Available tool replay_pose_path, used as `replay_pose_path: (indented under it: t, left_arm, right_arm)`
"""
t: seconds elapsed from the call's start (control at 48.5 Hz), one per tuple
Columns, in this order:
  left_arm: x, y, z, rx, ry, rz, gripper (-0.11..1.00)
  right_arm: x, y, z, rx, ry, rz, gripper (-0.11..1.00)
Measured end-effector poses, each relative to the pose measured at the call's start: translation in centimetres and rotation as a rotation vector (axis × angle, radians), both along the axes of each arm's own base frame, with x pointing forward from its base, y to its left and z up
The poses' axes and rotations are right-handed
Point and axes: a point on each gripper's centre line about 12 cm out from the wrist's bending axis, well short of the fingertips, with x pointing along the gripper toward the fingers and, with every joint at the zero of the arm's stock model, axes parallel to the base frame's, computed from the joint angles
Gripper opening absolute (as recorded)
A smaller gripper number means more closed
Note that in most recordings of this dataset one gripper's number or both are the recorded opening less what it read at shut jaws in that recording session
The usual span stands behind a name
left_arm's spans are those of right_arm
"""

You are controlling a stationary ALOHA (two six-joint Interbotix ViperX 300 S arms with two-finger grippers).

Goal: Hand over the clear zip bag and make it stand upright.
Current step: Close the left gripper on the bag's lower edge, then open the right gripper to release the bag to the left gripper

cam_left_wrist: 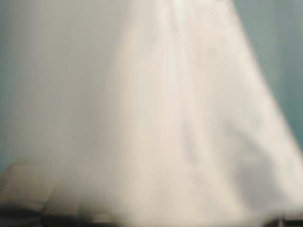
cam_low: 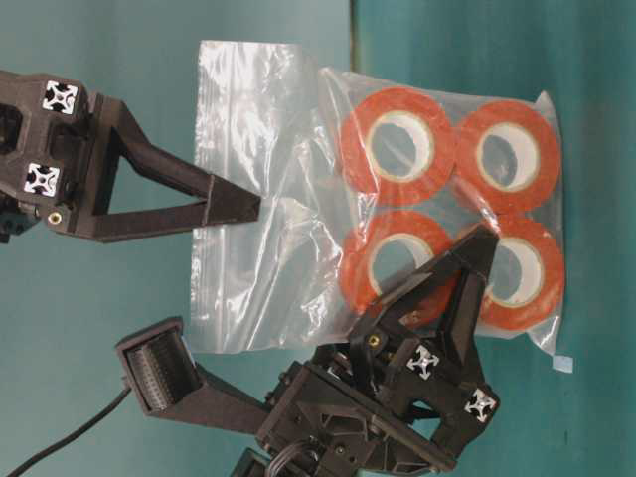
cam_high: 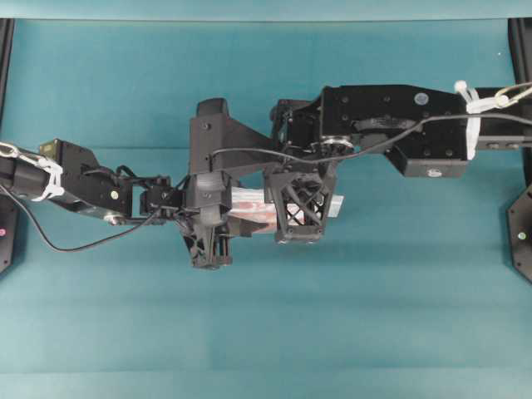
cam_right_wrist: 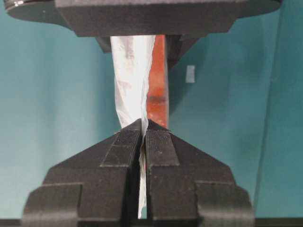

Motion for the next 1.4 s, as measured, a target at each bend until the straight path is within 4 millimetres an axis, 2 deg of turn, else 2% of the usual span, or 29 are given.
replay_pose_path:
  t: [0.289,0.372,0.454,0.619,0.702,1.032,1.218,1.404]
  left_arm:
    - [0.0,-0.1,0.0,0.001,0.000,-0.002,0.23]
    - [0.0,0.0,0.0,0.001,0.000,-0.001,0.23]
    - [0.0,0.0,0.0,0.000,0.000,0.000,0.23]
    - [0.0,-0.1,0.0,0.003,0.002,-0.003,0.23]
    - [0.0,-0.1,0.0,0.003,0.002,-0.003,0.23]
    - [-0.2,0.0,-0.2,0.009,0.007,-0.005,0.23]
    - [-0.2,-0.1,-0.2,0.035,0.008,-0.020,0.23]
    - [-0.2,-0.1,-0.2,0.038,0.008,-0.022,0.23]
  right_arm:
    - [0.0,0.1,0.0,0.000,0.000,0.003,0.02]
    - [0.0,0.2,0.0,0.002,0.000,0.003,0.10]
    - [0.0,0.3,0.0,0.002,0.000,0.006,0.27]
    - [0.1,0.4,0.1,0.018,-0.004,-0.006,0.76]
    - [0.1,0.4,0.0,0.021,-0.005,-0.017,0.90]
    - [0.1,0.4,-0.1,0.013,-0.007,-0.030,0.88]
    - [-0.6,0.3,0.0,0.011,-0.004,-0.032,0.88]
    - [-2.1,-0.2,1.9,0.007,-0.085,-0.051,0.88]
